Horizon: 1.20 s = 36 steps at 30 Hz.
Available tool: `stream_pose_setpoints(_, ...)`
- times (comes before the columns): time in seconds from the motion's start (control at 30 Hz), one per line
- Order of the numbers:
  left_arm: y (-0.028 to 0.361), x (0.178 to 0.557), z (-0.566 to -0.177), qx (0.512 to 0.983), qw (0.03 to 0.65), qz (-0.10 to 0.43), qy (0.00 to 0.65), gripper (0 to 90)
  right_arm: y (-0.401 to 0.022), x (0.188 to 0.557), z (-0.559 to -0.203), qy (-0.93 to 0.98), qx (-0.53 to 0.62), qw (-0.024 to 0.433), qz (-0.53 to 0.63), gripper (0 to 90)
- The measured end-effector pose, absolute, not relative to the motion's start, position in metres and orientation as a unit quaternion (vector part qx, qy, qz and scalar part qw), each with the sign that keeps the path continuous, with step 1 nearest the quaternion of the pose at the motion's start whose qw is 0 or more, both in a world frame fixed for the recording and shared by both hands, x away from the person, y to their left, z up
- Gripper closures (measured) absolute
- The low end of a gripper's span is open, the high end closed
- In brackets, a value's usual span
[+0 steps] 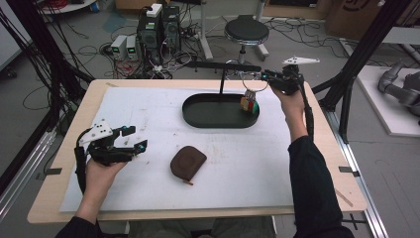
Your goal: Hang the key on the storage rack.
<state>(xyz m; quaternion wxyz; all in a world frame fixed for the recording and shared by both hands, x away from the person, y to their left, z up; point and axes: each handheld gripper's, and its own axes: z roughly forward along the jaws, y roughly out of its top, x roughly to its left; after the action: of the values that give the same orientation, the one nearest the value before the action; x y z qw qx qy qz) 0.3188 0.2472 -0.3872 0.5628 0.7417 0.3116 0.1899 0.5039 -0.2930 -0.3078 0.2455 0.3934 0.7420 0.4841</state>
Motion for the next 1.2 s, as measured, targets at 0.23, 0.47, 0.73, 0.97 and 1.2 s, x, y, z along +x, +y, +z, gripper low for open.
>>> stream_pose_setpoints(0.23,0.244,0.323,-0.387,0.743,0.564,0.187,0.308,25.9,-0.294,0.488,-0.297,0.751,0.378,0.233,0.488,62.8)
stream_pose_setpoints(0.47,0.238,0.328,-0.386,0.743,0.566,0.187,0.305,25.9,-0.291,0.460,-0.277,0.758,0.355,0.235,0.494,58.4)
stream_pose_setpoints(0.73,0.234,0.332,-0.384,0.742,0.568,0.193,0.300,25.9,-0.292,0.421,-0.267,0.757,0.341,0.235,0.506,57.0)
stream_pose_setpoints(0.97,0.233,0.334,-0.382,0.738,0.570,0.195,0.303,25.9,-0.306,0.389,-0.279,0.751,0.338,0.235,0.516,53.3)
stream_pose_setpoints(1.2,0.233,0.336,-0.381,0.734,0.572,0.199,0.307,25.9,-0.323,0.365,-0.306,0.743,0.347,0.226,0.525,49.8)
